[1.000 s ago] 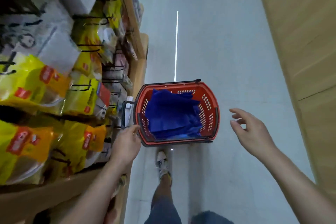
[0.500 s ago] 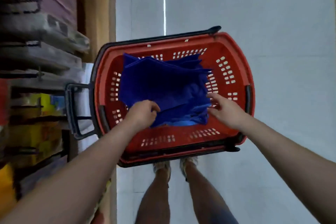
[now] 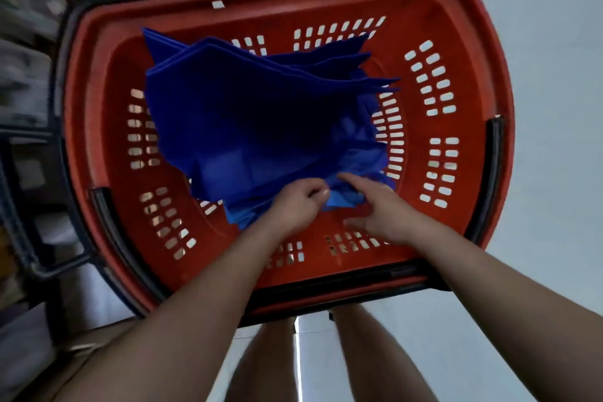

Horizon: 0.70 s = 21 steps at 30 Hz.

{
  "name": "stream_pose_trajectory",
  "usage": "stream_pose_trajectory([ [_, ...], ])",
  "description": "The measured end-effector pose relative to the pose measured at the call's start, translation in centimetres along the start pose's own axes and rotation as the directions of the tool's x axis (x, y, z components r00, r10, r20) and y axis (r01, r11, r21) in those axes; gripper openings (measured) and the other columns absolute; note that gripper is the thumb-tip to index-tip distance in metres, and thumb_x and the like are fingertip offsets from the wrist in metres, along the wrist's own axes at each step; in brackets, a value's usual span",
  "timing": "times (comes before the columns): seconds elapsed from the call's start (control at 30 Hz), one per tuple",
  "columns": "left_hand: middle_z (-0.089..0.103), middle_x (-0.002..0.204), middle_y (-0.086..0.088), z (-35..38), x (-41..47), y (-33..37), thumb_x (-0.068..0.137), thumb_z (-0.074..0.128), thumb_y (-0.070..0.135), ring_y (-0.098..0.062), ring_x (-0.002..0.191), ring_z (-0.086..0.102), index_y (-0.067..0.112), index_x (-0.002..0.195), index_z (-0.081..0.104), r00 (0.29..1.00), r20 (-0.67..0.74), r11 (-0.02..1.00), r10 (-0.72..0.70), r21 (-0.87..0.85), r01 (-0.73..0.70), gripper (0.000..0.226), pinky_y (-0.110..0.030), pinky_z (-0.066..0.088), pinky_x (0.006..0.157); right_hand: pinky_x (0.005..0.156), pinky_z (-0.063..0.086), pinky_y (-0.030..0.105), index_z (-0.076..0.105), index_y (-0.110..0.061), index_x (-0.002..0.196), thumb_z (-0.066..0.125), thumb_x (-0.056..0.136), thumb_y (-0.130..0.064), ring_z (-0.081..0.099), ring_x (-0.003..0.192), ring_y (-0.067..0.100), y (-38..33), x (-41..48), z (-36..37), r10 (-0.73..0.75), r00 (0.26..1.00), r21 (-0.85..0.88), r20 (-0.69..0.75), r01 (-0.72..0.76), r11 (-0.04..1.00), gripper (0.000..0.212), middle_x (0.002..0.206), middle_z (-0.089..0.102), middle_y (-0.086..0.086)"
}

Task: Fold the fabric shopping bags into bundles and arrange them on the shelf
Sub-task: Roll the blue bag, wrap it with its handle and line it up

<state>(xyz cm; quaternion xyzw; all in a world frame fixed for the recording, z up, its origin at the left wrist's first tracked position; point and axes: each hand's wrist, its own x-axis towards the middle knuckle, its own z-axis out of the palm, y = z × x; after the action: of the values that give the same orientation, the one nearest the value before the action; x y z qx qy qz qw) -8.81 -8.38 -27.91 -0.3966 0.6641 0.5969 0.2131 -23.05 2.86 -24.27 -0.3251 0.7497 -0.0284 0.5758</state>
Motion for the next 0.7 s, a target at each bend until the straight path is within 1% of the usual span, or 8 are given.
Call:
stream_pose_trajectory([
  [0.13, 0.044, 0.061, 0.008, -6.7, -7.3, 6.8, 0.090, 0.046, 0.024, -0.009, 0.062, 0.043, 0.017, 0.073, 0.052, 0.963, -0.175, 0.904, 0.203, -0.345, -0.253, 0.020, -0.027, 0.043, 0.064, 0.118, 0.014, 0.033, 0.057, -0.035, 0.133, 0.072, 0.087, -0.031, 0.019, 0.145, 0.021, -2.2, -2.8, -2.0, -0.125, 0.954, 0.027, -0.273, 0.137, 0.990, 0.048, 0.154, 0.036, -0.006],
  [0.3, 0.044, 0.065, 0.002, -13.3, -15.1, 14.1, 0.089, 0.057, 0.019, -0.012, 0.058, 0.044, 0.024, 0.083, 0.060, 0.884, -0.374, 0.798, 0.279, -0.422, -0.430, 0.008, -0.024, 0.043, 0.058, 0.112, 0.022, 0.029, 0.076, -0.028, 0.094, 0.059, 0.093, -0.034, 0.034, 0.133, 0.013, -7.4, -9.4, -7.2, -0.236, 0.808, 0.074, -0.540, 0.324, 0.943, 0.018, 0.137, 0.053, -0.011],
  [0.37, 0.046, 0.069, 0.011, -15.6, -17.8, 15.8, 0.081, 0.075, 0.024, -0.007, 0.062, 0.046, 0.038, 0.100, 0.063, 0.866, -0.422, 0.880, 0.268, -0.258, -0.398, 0.027, -0.020, 0.041, 0.061, 0.096, 0.044, 0.034, 0.075, -0.027, 0.083, 0.065, 0.091, -0.019, 0.058, 0.102, 0.007, -10.0, -12.7, -10.2, -0.151, 0.830, 0.255, -0.537, 0.331, 0.908, 0.016, 0.104, 0.072, -0.011],
  [0.43, 0.053, 0.084, 0.021, -17.1, -20.3, 17.1, 0.073, 0.083, 0.032, 0.000, 0.079, 0.055, 0.045, 0.126, 0.053, 0.911, -0.353, 0.975, 0.214, 0.131, -0.178, 0.062, -0.019, 0.046, 0.074, 0.071, 0.047, 0.030, 0.075, -0.018, 0.074, 0.058, 0.087, -0.013, 0.057, 0.065, 0.005, -12.7, -16.4, -13.4, -0.076, 0.858, 0.411, -0.509, 0.320, 0.854, 0.022, 0.066, 0.067, -0.010],
  [0.47, 0.055, 0.098, 0.020, -17.5, -21.6, 17.9, 0.073, 0.082, 0.039, -0.004, 0.093, 0.058, 0.045, 0.134, 0.049, 0.941, -0.291, 0.924, 0.171, 0.379, -0.051, 0.070, -0.025, 0.048, 0.083, 0.063, 0.045, 0.024, 0.074, -0.013, 0.072, 0.057, 0.088, -0.009, 0.053, 0.055, 0.004, -14.2, -18.2, -15.0, -0.081, 0.862, 0.407, -0.501, 0.317, 0.857, 0.024, 0.056, 0.062, -0.010],
  [0.53, 0.050, 0.104, 0.010, -17.4, -24.0, 19.4, 0.081, 0.073, 0.045, -0.017, 0.101, 0.057, 0.039, 0.126, 0.057, 0.976, -0.204, 0.704, 0.073, 0.704, 0.095, 0.048, -0.036, 0.048, 0.086, 0.054, 0.040, 0.016, 0.070, -0.010, 0.066, 0.058, 0.088, -0.008, 0.051, 0.048, 0.001, -17.0, -21.3, -17.3, -0.122, 0.882, 0.321, -0.455, 0.290, 0.901, 0.025, 0.049, 0.057, -0.011],
  [0.6, 0.044, 0.096, 0.007, -17.1, -26.1, 20.6, 0.088, 0.064, 0.039, -0.018, 0.092, 0.055, 0.028, 0.106, 0.068, 0.958, -0.248, 0.606, 0.141, 0.787, 0.115, 0.021, -0.036, 0.044, 0.083, 0.053, 0.041, 0.013, 0.067, -0.011, 0.063, 0.060, 0.087, -0.013, 0.055, 0.048, 0.000, -19.5, -23.5, -19.0, -0.153, 0.901, 0.255, -0.406, 0.272, 0.928, 0.025, 0.050, 0.058, -0.010],
  [0.7, 0.038, 0.088, 0.008, -17.3, -30.5, 22.7, 0.088, 0.068, 0.032, -0.010, 0.083, 0.040, 0.021, 0.086, 0.071, 0.884, -0.349, 0.748, 0.311, 0.664, -0.001, 0.012, -0.032, 0.028, 0.081, 0.070, 0.052, 0.020, 0.072, -0.011, 0.075, 0.066, 0.085, -0.012, 0.064, 0.066, 0.006, -22.3, -27.9, -21.1, -0.182, 0.883, 0.310, -0.432, 0.335, 0.890, 0.012, 0.070, 0.069, 0.003],
])
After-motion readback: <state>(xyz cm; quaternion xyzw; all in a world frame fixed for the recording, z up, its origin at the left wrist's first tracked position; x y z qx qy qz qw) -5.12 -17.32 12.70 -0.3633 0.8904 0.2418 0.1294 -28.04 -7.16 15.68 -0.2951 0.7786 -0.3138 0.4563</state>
